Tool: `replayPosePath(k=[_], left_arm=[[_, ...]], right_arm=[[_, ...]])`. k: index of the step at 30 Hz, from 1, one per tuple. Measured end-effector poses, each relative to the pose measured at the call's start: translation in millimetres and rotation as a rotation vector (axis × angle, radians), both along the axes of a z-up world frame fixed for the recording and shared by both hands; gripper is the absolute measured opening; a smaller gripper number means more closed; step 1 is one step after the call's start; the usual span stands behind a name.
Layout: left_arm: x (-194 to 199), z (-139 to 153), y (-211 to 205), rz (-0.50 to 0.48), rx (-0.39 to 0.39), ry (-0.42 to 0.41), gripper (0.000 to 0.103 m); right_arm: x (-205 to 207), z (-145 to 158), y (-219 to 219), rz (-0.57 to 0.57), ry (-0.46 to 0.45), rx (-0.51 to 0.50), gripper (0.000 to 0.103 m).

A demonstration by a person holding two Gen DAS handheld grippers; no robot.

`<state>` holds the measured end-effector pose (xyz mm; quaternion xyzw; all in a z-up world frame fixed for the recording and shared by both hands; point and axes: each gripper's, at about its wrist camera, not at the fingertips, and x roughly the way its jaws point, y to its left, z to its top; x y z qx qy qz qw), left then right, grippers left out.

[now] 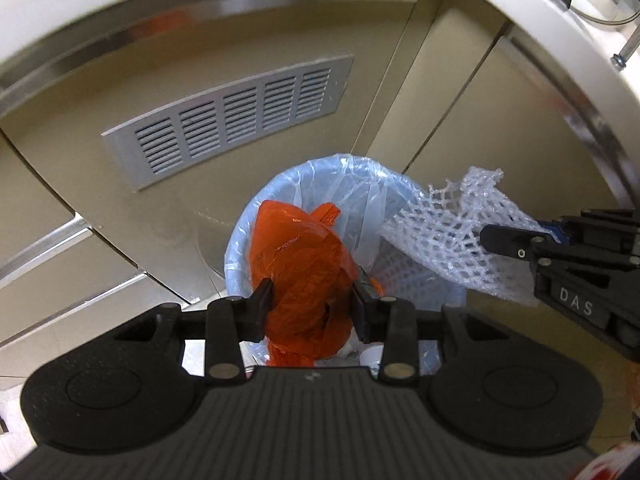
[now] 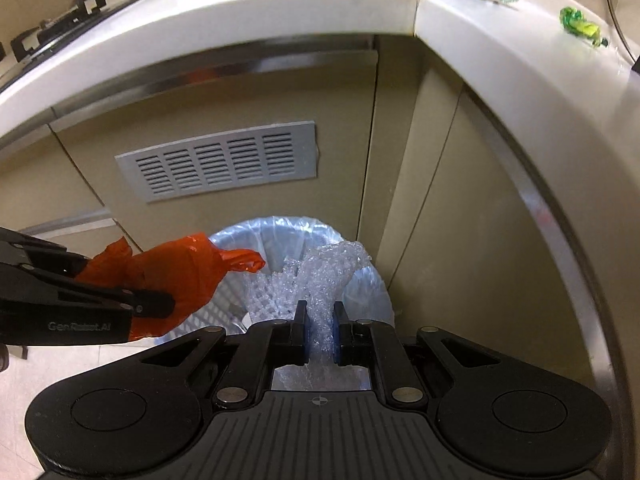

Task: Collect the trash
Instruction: 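Open both tools to drop the bag and bubble wrap into the wastebasket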

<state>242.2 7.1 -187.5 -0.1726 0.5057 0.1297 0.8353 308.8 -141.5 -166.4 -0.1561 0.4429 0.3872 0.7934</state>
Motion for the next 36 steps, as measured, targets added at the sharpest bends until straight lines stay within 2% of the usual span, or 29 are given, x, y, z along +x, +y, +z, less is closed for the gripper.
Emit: replayPosePath(k=[7,14,17,19,24,30,36], left_arm=[[14,-27,-2,-0.002,0.006,0.041,0.037],[21,-46,-1,-0.006,0.012,0.046,0.039],[22,-50,-1,-0.004,0.027,0.034,0.051],[22,-51,0,-0.002,0.021,0.03,0.064],[20,-44,-2,-0.022,0.034,0.004,0.063],[13,-31,0,-0.018,0.019,-0.016,0.049],[10,-19,3,0.0,0.024,-0.023,0.049]], right_arm=[[6,-11,2,-0.021,0.015,-0.015,0.011],[13,-15,0,-0.047,0.019,-0.016,0.011],[14,-17,0,-0.053,0.02,-0.017,0.011],[14,-19,1,-0.054,0.023,-0.017,0.011],[16,-19,0,-0.054,0.026,-0.014,0.011],[16,-16,-2,-0.059,0.038,-0.002,0.011],[21,-18,-2,-0.067,0.066,0.013,0.011]])
